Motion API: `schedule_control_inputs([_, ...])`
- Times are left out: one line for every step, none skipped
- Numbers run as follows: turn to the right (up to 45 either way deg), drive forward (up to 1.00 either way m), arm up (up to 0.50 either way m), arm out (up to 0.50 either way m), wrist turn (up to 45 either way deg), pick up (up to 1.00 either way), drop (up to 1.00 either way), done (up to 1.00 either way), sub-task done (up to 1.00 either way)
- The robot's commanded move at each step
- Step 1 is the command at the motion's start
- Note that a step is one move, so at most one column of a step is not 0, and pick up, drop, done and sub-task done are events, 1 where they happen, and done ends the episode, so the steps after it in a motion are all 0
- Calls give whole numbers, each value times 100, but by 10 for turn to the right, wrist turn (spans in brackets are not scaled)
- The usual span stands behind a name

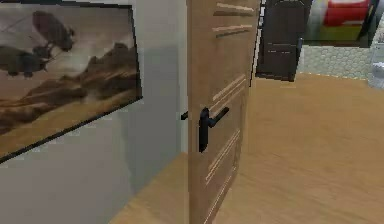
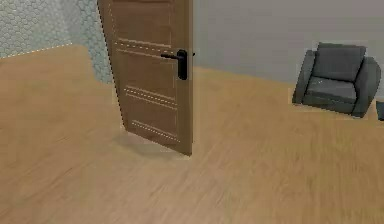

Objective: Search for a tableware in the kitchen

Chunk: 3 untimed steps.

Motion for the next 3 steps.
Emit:
schedule_control_inputs([300, 0, 0, 0, 0, 0, 0, 0, 0])
schedule_control_inputs([0, 20, 0, 0, 0, 0, 0, 0, 0])
schedule_control_inputs([150, 0, 0, 0, 0, 0, 0, 0, 0])
